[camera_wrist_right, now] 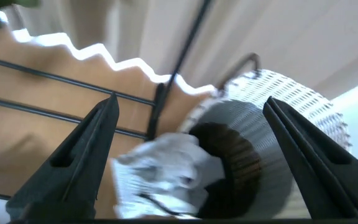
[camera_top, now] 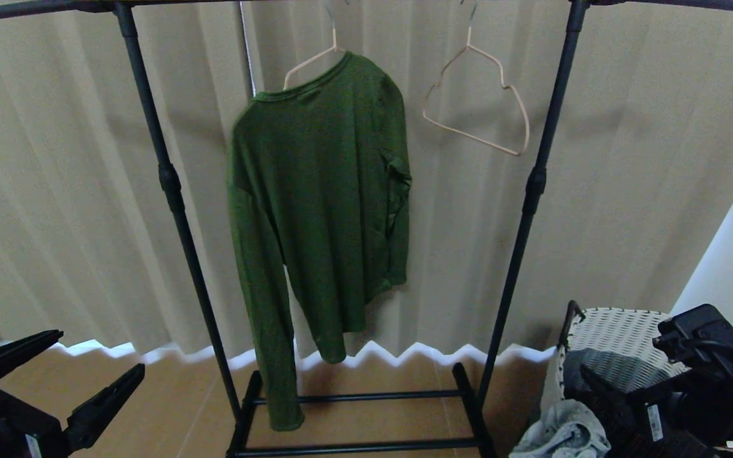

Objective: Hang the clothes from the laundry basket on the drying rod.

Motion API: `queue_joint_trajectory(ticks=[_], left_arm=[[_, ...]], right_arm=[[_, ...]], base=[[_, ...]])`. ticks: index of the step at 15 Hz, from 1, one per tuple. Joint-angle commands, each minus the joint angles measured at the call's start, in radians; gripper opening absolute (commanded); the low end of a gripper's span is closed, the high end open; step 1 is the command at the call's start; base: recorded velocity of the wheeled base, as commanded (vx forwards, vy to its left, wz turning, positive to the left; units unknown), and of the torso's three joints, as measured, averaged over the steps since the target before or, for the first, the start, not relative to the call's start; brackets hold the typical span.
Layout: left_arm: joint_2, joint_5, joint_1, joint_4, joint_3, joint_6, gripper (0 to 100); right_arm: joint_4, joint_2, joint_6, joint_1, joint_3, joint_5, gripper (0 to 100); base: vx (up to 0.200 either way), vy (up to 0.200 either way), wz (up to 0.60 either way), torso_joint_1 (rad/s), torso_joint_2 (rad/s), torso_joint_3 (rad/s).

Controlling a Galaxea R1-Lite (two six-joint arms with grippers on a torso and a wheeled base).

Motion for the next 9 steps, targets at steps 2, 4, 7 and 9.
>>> queue_joint_trajectory(ticks=[2, 4, 7, 9], left_arm=[[0.000, -0.002, -0.004, 0.001, 0.005, 0.004, 100], [0.006, -0.002, -0.018, 0.001, 0.002, 0.004, 100], [0.008, -0.003, -0.029, 0.001, -0.012, -0.002, 100], [0.009, -0.003, -0.027, 0.001, -0.016, -0.006, 100]], right_arm=[[0.000, -0.003, -0.001, -0.001, 0.021, 0.000, 100], [0.001, -0.001, -0.003, -0.001, 0.059, 0.009, 100], [0.029, 0.005, -0.085, -0.010, 0.082, 0.078, 100], [0.103, 0.039, -0.187, -0.049, 0.058, 0.081, 100]], base=[[0.000, 0.000, 0.00, 0.000, 0.00, 0.000], [0.000, 0.000, 0.00, 0.000, 0.00, 0.000], [0.000, 0.000, 0.00, 0.000, 0.00, 0.000], [0.000, 0.000, 0.00, 0.000, 0.00, 0.000]])
